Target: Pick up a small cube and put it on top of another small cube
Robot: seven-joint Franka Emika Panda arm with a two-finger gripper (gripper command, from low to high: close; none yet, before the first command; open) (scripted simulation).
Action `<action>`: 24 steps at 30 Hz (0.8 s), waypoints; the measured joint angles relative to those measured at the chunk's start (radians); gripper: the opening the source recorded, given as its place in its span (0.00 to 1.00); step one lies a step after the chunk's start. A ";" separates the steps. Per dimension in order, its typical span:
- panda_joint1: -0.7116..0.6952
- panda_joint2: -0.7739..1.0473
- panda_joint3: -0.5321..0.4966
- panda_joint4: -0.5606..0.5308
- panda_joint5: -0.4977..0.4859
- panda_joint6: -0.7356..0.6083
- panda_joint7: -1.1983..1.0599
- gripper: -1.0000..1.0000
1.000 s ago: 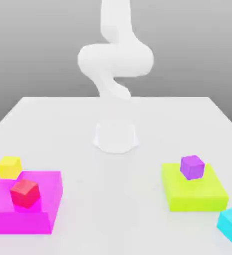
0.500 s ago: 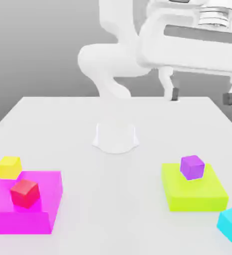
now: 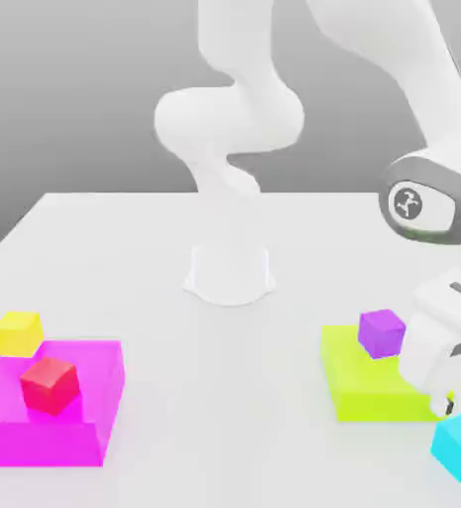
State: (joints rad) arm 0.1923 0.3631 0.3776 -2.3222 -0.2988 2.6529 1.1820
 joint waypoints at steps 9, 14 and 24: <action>0.067 0.139 -0.076 0.030 -0.084 0.099 0.064 0.00; 0.032 0.053 -0.028 0.009 -0.020 0.037 0.018 0.00; -0.208 -0.177 -0.193 -0.072 0.073 -0.114 -0.054 0.00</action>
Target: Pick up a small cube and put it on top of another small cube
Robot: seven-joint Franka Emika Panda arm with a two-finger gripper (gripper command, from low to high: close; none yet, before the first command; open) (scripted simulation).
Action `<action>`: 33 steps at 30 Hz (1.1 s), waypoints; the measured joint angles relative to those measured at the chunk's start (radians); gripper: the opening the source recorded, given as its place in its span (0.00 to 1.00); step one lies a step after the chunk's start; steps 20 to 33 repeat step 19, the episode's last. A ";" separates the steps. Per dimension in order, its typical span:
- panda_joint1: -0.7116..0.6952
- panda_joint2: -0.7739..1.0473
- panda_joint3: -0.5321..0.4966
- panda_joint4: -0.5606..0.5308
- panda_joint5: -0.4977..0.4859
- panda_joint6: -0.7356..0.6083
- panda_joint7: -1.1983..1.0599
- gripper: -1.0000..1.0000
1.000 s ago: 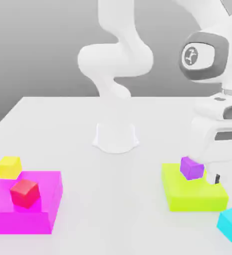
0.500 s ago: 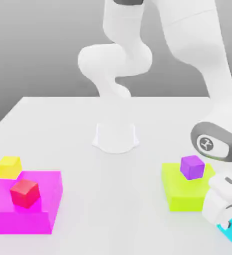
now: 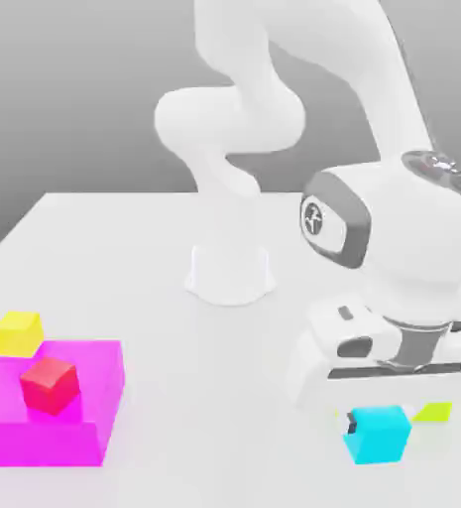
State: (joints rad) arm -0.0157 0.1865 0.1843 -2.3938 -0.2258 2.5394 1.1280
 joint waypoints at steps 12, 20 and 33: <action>-0.435 -0.274 -0.228 -0.105 0.208 -0.129 -0.154 0.00; -0.443 -0.174 -0.233 -0.139 0.231 0.007 -0.171 1.00; -0.443 -0.174 -0.233 -0.139 0.231 0.007 -0.171 1.00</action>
